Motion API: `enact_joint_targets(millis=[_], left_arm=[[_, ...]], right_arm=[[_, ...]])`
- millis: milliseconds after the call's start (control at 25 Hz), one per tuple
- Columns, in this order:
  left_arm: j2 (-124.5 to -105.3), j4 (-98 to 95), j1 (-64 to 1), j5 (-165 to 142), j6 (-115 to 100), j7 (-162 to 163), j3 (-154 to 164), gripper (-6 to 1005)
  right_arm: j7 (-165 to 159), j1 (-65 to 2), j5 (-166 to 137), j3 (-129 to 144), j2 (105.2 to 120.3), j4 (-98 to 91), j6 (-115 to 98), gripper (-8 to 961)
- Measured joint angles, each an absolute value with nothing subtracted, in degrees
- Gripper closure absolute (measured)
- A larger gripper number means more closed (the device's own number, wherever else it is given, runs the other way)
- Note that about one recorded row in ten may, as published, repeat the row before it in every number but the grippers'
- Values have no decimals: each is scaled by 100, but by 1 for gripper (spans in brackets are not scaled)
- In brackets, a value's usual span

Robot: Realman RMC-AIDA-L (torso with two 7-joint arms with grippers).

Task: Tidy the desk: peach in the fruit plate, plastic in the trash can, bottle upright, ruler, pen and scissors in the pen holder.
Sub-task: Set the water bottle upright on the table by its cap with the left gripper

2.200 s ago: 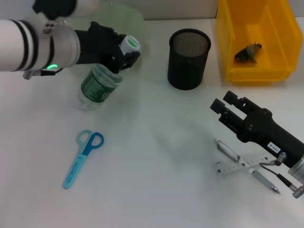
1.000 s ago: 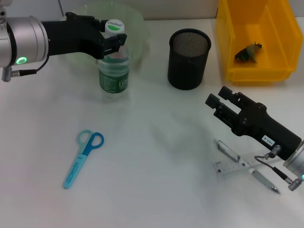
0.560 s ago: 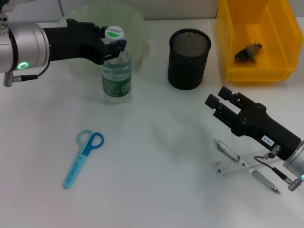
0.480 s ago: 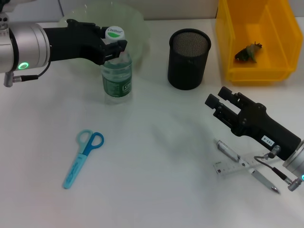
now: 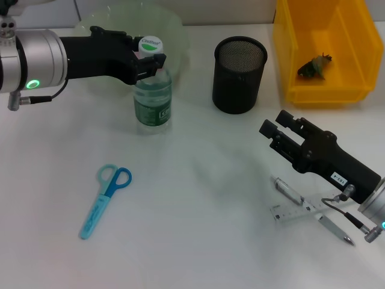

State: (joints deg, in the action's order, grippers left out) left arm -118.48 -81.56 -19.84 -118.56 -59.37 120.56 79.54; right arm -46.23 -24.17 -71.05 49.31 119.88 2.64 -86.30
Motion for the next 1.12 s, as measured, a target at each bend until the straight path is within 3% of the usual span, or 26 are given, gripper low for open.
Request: enact_joint_targets(millis=[880, 1120], left_arm=[[-11848, -8157, -2057, -11856, -6035, 12050, 7914, 537], [-11855, -8156, -2078, -11857, -5981, 12074, 7818, 460]], right_arm=[[-4623, -2426, -7093, 4930, 11988, 264, -8624, 379], [-4623, -2426, -7088, 4930, 11988, 260, -8622, 379]])
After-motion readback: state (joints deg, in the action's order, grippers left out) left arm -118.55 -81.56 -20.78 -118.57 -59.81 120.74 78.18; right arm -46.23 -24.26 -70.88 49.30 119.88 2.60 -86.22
